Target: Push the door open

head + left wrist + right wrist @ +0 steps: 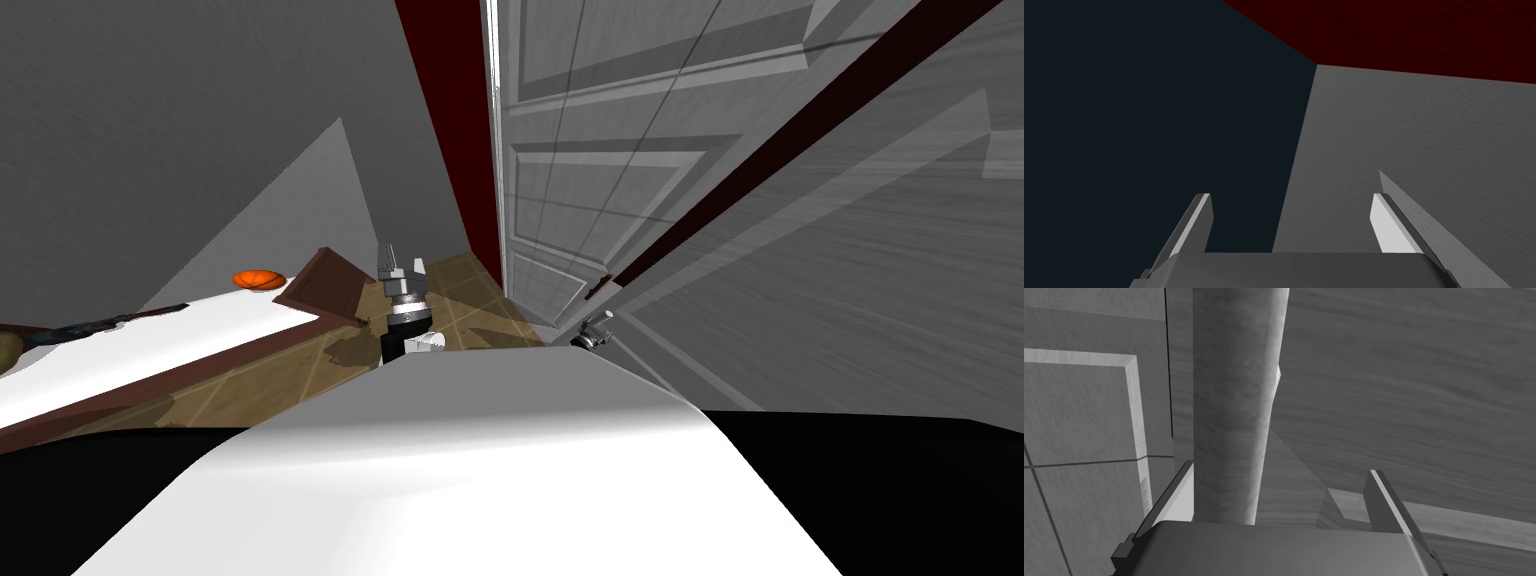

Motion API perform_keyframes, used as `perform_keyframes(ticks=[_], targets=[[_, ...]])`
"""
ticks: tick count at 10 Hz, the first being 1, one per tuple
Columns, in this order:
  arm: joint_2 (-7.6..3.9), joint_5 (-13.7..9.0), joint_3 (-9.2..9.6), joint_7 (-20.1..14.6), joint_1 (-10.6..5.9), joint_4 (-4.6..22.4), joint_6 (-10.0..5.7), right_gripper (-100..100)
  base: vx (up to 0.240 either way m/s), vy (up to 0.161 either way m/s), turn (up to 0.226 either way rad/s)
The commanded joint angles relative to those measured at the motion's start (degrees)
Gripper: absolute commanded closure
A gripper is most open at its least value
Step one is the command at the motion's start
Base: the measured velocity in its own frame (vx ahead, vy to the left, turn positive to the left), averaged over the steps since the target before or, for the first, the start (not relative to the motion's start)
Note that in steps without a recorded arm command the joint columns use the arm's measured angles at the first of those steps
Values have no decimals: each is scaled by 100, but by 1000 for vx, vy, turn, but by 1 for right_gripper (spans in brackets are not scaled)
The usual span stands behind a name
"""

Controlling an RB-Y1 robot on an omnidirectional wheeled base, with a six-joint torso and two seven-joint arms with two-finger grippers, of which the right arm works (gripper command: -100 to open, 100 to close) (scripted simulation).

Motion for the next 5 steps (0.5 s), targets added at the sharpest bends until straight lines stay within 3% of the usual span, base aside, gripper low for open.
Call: perform_keyframes(ticks=[1,5], targets=[[-112,-34,-146,-16,166,118,-151,100,9,-3,-4],[-112,-34,-146,-16,166,118,-151,100,-5,-6,1]])
